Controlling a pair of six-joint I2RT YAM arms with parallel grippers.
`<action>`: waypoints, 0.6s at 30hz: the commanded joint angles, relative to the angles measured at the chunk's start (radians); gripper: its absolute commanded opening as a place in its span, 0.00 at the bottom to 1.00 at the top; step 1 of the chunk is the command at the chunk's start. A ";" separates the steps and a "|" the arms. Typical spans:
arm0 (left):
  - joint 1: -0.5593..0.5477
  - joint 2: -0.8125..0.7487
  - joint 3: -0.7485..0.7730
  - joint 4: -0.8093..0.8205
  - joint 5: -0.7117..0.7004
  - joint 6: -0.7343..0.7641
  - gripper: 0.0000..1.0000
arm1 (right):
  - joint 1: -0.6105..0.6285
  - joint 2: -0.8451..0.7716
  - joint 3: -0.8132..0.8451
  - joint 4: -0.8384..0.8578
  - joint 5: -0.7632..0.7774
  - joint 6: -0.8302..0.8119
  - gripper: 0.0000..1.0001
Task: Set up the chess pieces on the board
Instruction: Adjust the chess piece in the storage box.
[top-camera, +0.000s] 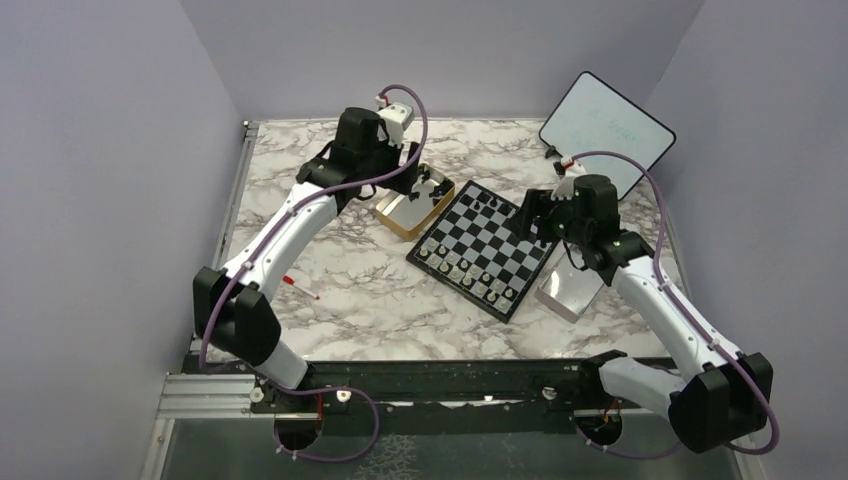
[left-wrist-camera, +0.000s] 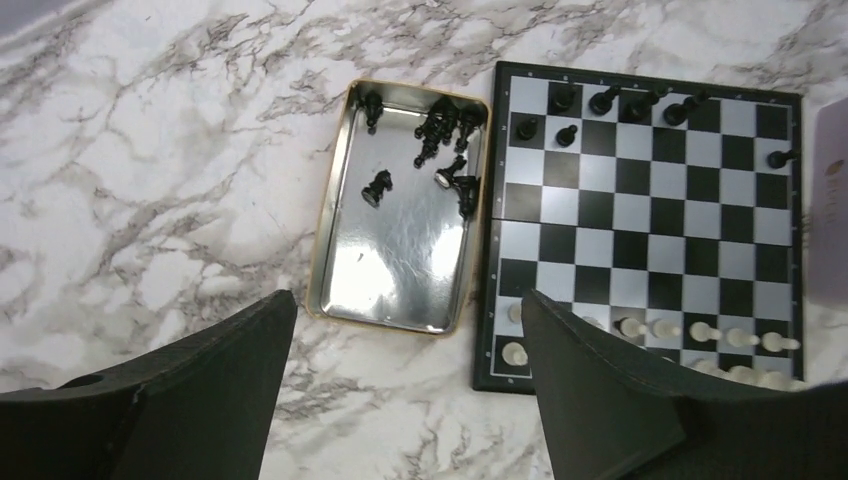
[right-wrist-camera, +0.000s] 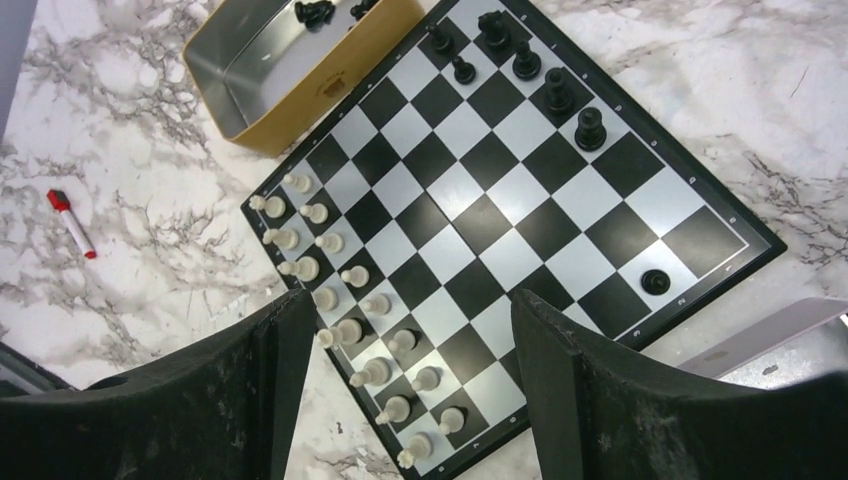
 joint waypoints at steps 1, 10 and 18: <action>-0.001 0.145 0.102 -0.001 -0.012 0.195 0.80 | -0.003 -0.083 -0.053 0.075 -0.067 -0.001 0.77; -0.001 0.377 0.307 -0.016 0.130 0.358 0.63 | -0.003 -0.213 -0.139 0.122 -0.078 0.042 0.77; -0.001 0.511 0.374 -0.025 0.096 0.462 0.45 | -0.003 -0.240 -0.094 0.040 -0.029 0.007 0.77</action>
